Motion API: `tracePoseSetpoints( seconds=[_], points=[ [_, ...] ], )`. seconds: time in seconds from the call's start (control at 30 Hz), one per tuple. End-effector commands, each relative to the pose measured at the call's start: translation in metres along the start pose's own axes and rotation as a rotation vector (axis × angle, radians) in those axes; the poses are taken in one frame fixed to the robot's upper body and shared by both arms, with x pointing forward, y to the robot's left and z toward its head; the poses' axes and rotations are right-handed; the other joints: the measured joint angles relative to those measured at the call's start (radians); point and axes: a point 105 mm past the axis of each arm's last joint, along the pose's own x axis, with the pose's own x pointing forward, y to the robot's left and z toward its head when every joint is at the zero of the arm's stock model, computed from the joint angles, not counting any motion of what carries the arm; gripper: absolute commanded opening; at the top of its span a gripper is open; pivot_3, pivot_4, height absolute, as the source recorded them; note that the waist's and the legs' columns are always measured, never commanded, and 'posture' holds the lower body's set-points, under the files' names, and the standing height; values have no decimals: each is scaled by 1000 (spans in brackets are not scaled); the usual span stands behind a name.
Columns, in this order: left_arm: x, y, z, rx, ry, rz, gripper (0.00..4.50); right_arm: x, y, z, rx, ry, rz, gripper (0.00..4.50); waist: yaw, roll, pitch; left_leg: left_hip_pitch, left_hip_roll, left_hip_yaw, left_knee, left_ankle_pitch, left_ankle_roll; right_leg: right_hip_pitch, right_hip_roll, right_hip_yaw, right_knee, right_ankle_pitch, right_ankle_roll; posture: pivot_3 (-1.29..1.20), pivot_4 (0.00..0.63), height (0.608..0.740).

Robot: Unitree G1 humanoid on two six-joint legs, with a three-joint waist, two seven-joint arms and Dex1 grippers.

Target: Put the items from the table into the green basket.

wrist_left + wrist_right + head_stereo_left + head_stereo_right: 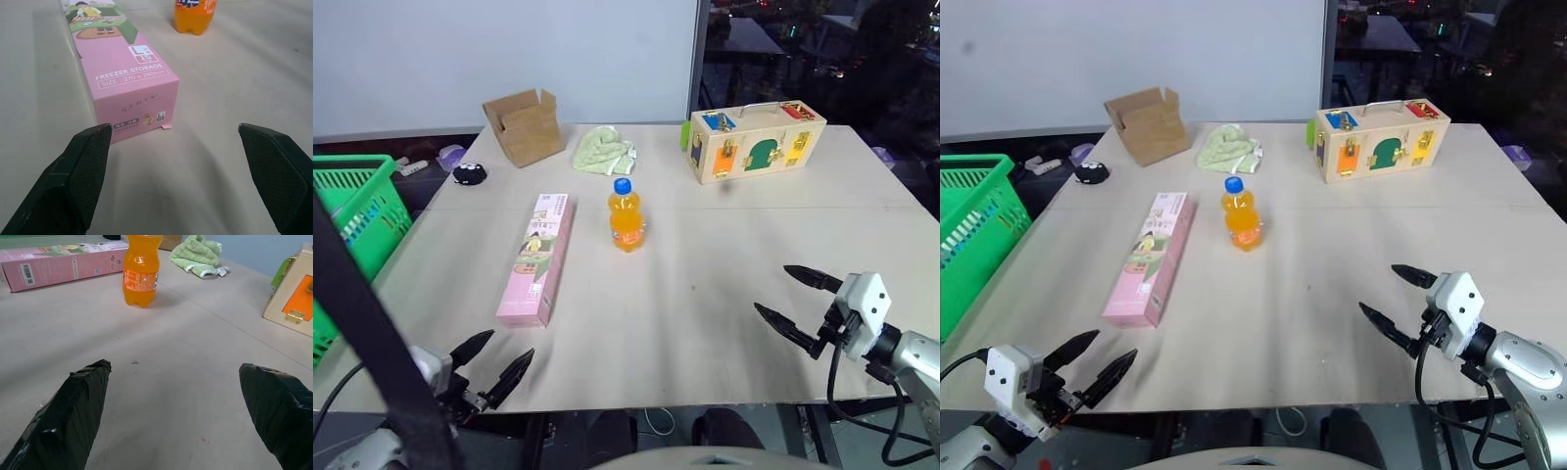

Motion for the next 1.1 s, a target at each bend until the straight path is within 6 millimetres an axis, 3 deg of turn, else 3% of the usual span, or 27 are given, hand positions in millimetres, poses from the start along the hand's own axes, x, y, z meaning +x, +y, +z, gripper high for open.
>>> tracePoseSetpoints(
  seconds=[0.03,0.2,0.37,0.47,0.57,0.73,0.83,0.97,1.1],
  points=[
    [3,-5,20,28,-45,-1,4341,2,0,13,-55,-40,13,4500,0,0,0,0,0,0,0,0,0,0,0,0,0,0,0,17,13,740],
    [7,-8,37,8,-63,34,4341,9,13,27,-103,-103,117,4500,3,0,1,1,2,-1,1,0,0,3,0,0,0,0,0,43,17,740],
    [20,7,86,-66,-148,194,4341,16,27,54,-134,-192,264,4500,7,1,4,1,3,-4,1,0,0,3,0,-3,0,0,0,73,27,740],
    [40,19,105,-77,14,288,4341,19,32,64,-147,-209,349,4500,30,2,6,2,2,-10,2,0,0,5,1,-4,2,0,0,80,28,740],
    [69,21,132,-36,232,215,4341,23,33,74,-179,-239,406,4500,53,-1,11,3,3,-14,3,0,0,8,1,-7,3,0,0,74,27,740],
    [87,37,145,-156,423,299,4341,22,37,82,-202,-257,471,4500,38,8,19,1,-3,-10,0,0,0,6,-1,0,1,3,5,37,34,740],
    [101,41,157,-101,456,332,4341,22,36,85,-201,-270,470,4500,32,1,21,-3,-5,-9,0,0,0,3,0,-4,0,7,3,13,39,740],
    [123,44,150,-136,521,346,4341,26,32,89,-192,-296,429,4500,28,3,23,-3,-5,-10,-1,0,0,3,1,-5,0,7,3,-24,48,740],
    [132,45,151,-152,549,346,4341,26,36,88,-180,-296,424,4500,16,2,27,-2,-4,-10,-1,0,0,3,2,-4,0,7,3,-53,52,740]
  ],
)
